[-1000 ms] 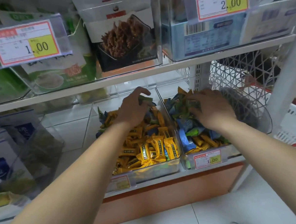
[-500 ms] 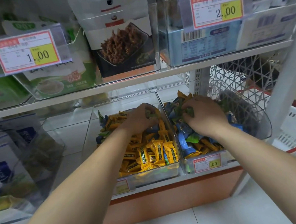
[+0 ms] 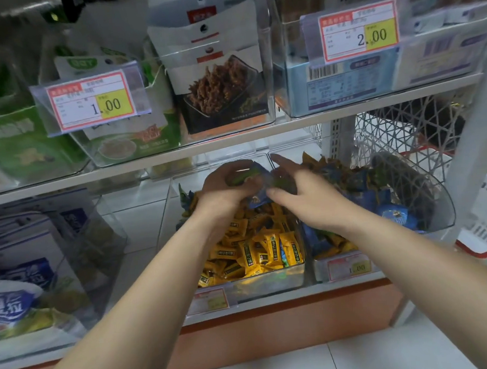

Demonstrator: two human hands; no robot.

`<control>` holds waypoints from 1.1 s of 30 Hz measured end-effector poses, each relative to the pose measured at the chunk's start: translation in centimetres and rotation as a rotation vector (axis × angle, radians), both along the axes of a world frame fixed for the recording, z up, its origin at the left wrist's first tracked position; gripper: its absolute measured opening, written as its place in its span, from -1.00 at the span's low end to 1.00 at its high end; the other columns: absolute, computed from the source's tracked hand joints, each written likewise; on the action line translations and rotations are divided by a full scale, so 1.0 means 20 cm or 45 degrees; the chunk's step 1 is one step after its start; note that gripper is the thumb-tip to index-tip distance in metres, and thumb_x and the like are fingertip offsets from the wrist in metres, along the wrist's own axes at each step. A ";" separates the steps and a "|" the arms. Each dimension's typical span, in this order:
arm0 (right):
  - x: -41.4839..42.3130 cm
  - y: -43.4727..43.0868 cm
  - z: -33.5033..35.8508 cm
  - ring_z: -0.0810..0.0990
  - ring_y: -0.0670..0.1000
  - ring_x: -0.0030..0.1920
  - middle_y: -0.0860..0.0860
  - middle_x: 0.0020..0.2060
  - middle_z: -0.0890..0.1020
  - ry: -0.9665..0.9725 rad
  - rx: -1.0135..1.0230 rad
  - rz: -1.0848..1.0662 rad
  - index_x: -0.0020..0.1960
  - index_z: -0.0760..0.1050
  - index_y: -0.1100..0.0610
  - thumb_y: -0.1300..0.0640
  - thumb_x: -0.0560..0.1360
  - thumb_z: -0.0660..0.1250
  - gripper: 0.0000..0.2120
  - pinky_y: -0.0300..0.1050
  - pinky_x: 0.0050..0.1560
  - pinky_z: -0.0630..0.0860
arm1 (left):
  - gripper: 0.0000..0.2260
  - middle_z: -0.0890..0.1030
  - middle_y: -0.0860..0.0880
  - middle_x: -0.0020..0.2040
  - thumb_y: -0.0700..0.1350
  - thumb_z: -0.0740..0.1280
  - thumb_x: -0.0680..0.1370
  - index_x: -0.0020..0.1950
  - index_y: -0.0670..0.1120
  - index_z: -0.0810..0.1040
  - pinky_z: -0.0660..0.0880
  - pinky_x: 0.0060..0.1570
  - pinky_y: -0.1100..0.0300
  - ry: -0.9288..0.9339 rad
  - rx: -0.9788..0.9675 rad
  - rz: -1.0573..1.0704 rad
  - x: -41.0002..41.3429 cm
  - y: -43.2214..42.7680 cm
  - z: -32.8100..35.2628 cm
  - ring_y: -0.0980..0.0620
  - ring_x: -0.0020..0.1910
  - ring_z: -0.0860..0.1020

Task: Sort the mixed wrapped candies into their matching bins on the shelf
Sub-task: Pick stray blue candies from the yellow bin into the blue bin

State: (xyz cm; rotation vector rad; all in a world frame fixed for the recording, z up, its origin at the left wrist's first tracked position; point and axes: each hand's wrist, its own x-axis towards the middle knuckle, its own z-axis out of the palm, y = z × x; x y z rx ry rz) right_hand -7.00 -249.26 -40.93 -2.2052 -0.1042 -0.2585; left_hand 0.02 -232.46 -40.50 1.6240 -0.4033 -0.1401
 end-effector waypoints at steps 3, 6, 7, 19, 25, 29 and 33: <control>-0.02 0.02 0.01 0.50 -0.08 0.33 -0.11 0.33 0.53 -0.061 0.116 0.015 0.50 0.35 0.02 0.04 0.56 0.38 -0.47 -0.29 0.29 0.42 | -0.73 0.70 -0.09 0.03 -0.18 0.53 0.42 0.10 -0.08 0.63 0.60 0.06 -0.02 0.096 -0.151 -0.014 -0.08 -0.04 0.00 -0.14 0.07 0.66; -0.04 -0.03 0.00 0.61 -0.01 0.19 -0.01 0.26 0.60 -0.024 0.250 -0.045 0.39 0.47 0.04 0.11 0.49 0.47 -0.52 -0.07 0.21 0.56 | -0.75 0.70 -0.12 0.02 -0.20 0.50 0.46 0.12 -0.16 0.61 0.60 0.09 0.00 0.044 -0.113 0.011 -0.12 -0.07 -0.01 -0.10 0.07 0.65; -0.04 -0.05 -0.01 0.65 -0.02 0.12 -0.01 0.23 0.62 -0.002 0.311 -0.042 0.36 0.48 0.01 0.14 0.48 0.49 -0.53 -0.08 0.15 0.60 | -0.78 0.70 -0.08 0.01 -0.17 0.49 0.48 0.10 -0.15 0.62 0.59 0.07 0.08 -0.052 -0.021 0.038 -0.11 -0.08 -0.02 -0.03 0.05 0.65; -0.02 -0.24 -0.11 0.28 0.27 0.37 0.14 0.38 0.37 0.082 -1.074 -0.701 0.48 0.32 -0.13 -0.04 0.54 0.24 -0.50 0.16 0.30 0.30 | -0.61 0.47 0.20 0.08 0.24 0.48 0.40 0.16 0.15 0.57 0.46 0.07 0.23 -0.510 1.068 -0.364 -0.15 -0.02 -0.25 0.16 0.09 0.48; -0.01 -0.11 -0.07 0.32 0.15 0.40 0.01 0.36 0.46 -0.030 -0.745 -0.213 0.43 0.41 -0.10 -0.20 0.50 0.29 -0.47 0.10 0.36 0.35 | -0.81 0.55 0.16 -0.12 -0.03 0.53 0.38 -0.06 0.02 0.60 0.37 -0.22 0.43 -0.478 0.985 -0.337 -0.09 0.02 -0.20 0.14 -0.12 0.50; -0.01 -0.10 -0.13 0.35 0.13 0.39 0.05 0.41 0.42 0.109 -0.833 -0.069 0.56 0.18 -0.13 -0.22 0.50 0.27 -0.33 -0.02 0.13 0.43 | -0.81 0.58 0.11 -0.14 -0.09 0.47 0.39 -0.06 0.08 0.55 0.44 -0.28 0.29 -0.364 1.150 -0.136 -0.02 0.22 -0.17 0.12 -0.17 0.55; -0.02 -0.12 -0.15 0.46 0.03 0.06 0.03 0.35 0.50 0.230 -0.705 0.001 0.58 0.02 -0.22 -0.18 0.55 0.22 -0.33 -0.18 -0.30 0.28 | -0.90 0.60 0.06 -0.11 -0.03 0.39 0.44 -0.07 0.08 0.57 0.56 -0.16 0.10 -0.352 1.530 0.014 -0.01 0.34 -0.14 0.05 -0.14 0.57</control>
